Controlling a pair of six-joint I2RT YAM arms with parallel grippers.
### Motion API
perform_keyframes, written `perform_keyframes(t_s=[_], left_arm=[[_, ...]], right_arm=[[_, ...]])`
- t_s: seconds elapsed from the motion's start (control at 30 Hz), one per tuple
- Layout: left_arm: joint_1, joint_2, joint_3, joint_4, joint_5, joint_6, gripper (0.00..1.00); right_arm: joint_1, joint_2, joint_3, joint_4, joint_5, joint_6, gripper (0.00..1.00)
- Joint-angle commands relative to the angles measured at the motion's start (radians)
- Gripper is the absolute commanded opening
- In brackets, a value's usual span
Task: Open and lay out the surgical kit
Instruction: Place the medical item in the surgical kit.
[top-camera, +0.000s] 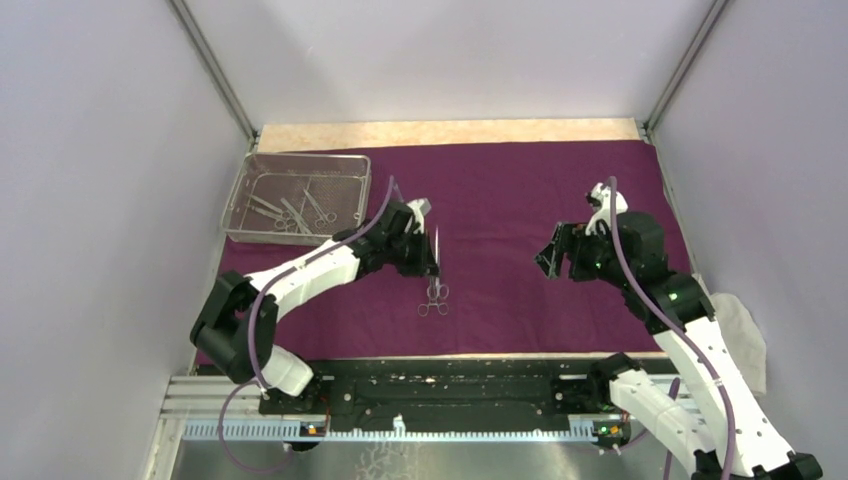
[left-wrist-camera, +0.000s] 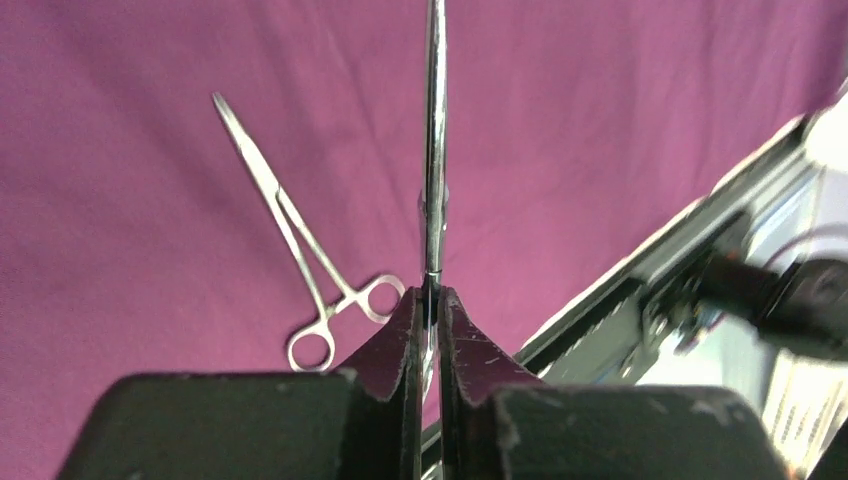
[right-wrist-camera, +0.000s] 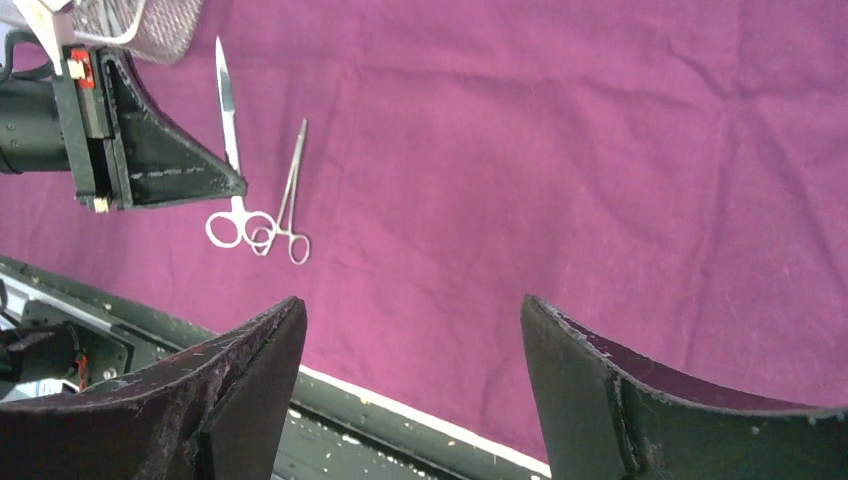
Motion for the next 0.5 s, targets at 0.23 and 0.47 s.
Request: perform_keyframes(t_s=[0.23, 0.47], left_arm=[[0.003, 0.054, -0.133, 0.310, 0.397, 0.068, 0.00], [0.014, 0.207, -0.060, 0.332, 0.405, -0.085, 0.00]], right_arm=[[-0.006, 0.025, 0.009, -0.052, -0.042, -0.018, 0.78], [-0.005, 0.012, -0.003, -0.052, -0.042, -0.005, 0.78]])
